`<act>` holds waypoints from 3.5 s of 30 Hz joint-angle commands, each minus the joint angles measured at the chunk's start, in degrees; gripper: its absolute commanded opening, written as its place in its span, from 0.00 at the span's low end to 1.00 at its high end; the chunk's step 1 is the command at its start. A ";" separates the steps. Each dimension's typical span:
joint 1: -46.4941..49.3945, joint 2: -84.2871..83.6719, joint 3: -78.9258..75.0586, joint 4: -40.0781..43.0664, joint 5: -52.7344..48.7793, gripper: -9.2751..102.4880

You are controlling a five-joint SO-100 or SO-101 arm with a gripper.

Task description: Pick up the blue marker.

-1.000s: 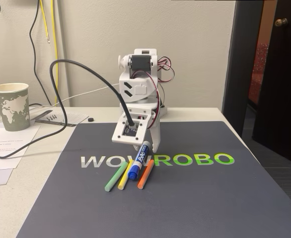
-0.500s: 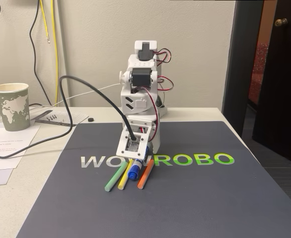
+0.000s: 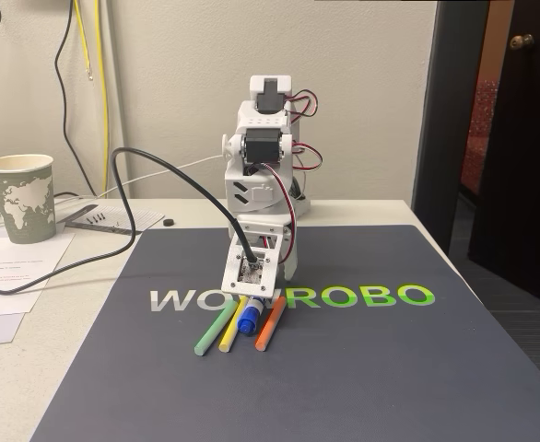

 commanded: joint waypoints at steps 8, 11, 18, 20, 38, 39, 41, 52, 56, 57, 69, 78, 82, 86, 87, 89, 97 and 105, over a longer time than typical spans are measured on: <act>-0.44 2.20 -4.48 3.87 -0.44 0.24; -0.35 -1.05 -10.02 7.03 -0.35 0.24; -1.67 -11.69 -28.74 15.47 2.37 0.24; -1.93 -11.69 -28.74 15.47 2.72 0.24; -1.49 -10.20 -25.14 15.56 2.20 0.24; -1.49 -10.20 -25.14 15.56 2.20 0.24; -1.49 -10.20 -25.14 15.56 2.20 0.24; -1.58 -10.11 -25.14 15.56 2.55 0.24; -1.67 -10.11 -25.05 15.56 2.55 0.24; -1.67 -10.11 -25.05 15.56 2.64 0.24; -1.67 -9.84 -24.87 15.56 2.55 0.22; -1.49 -9.32 -24.87 15.56 2.29 0.08; -1.58 -9.32 -24.87 15.56 2.29 0.08; -1.58 -9.14 -24.87 15.56 2.29 0.08; -1.58 -9.05 -24.87 15.56 2.29 0.08; -1.58 -8.88 -24.87 15.56 2.29 0.08; -1.41 -8.44 -26.10 15.56 2.11 0.08; -0.62 -8.17 -34.63 15.56 1.67 0.08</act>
